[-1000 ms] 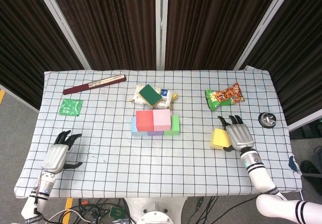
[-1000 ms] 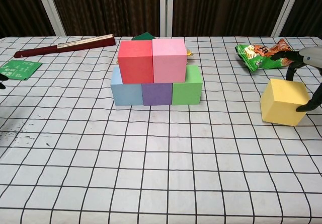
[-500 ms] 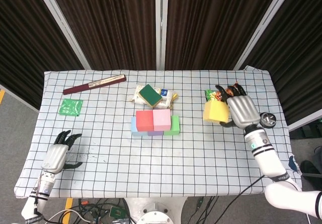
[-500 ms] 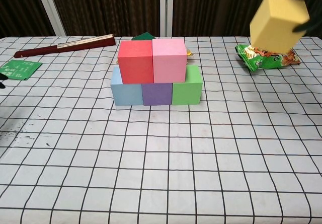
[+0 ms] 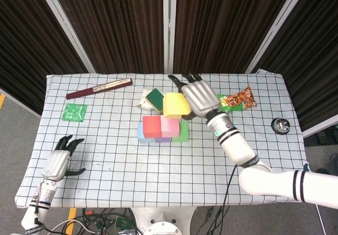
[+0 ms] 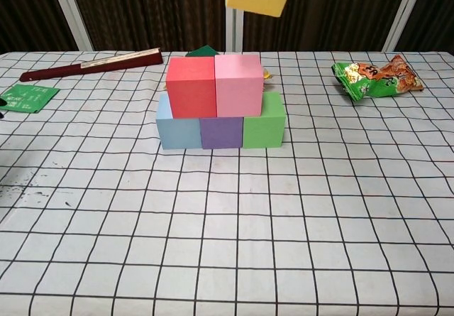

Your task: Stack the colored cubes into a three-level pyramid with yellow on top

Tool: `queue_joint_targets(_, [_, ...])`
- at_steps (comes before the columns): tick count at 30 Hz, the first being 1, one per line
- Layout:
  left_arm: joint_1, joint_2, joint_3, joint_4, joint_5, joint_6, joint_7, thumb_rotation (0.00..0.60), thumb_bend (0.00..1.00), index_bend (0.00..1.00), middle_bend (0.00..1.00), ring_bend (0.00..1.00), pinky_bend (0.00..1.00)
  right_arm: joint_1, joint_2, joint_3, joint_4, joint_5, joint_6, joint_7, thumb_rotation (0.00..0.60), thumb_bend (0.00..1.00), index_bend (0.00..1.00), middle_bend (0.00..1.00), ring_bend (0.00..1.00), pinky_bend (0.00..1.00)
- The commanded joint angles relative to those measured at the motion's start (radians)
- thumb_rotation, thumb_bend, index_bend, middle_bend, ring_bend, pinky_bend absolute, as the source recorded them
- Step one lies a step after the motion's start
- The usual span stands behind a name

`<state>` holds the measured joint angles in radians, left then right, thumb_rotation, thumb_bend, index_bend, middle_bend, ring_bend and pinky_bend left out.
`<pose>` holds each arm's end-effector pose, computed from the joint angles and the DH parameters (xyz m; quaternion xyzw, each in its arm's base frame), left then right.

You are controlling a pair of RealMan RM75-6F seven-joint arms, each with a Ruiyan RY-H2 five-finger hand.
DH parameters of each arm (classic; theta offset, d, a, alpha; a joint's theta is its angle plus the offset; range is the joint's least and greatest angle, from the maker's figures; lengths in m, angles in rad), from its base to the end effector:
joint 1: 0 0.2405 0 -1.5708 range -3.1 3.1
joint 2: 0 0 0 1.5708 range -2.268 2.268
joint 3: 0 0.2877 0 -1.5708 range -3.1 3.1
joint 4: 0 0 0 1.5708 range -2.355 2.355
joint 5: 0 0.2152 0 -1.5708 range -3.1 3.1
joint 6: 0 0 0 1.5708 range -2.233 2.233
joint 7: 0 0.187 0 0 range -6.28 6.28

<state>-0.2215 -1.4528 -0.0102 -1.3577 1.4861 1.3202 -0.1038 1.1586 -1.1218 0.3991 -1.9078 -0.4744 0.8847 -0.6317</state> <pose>-0.3354 0.2632 0.0338 -0.6213 -0.4616 -0.4078 0.4844 0.0224 -0.4475 0.0966 0.7535 -0.3427 0.3963 0.3971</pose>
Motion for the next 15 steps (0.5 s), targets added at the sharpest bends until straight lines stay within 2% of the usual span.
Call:
queue_joint_targets(1, [0.002,-0.002,-0.004,0.001,0.001,0.010,-0.003,0.600,0.00,0.16,0.20,0.02,0.04,0.086,-0.052,-0.018,0.020,0.106,-0.023,-0.035,0.600,0.12,0.00,0.51,0.09,0.00])
queue_joint_targets(8, [0.006,-0.009,-0.006,0.010,0.014,0.032,-0.013,0.600,0.00,0.16,0.20,0.02,0.04,0.197,-0.055,-0.059,0.035,0.282,-0.013,-0.085,0.600,0.12,0.00,0.51,0.09,0.00])
queue_joint_targets(15, [0.012,-0.022,-0.012,0.025,0.034,0.073,-0.014,0.600,0.00,0.16,0.20,0.02,0.04,0.248,-0.032,-0.091,0.017,0.355,-0.032,-0.091,0.600,0.12,0.00,0.51,0.09,0.00])
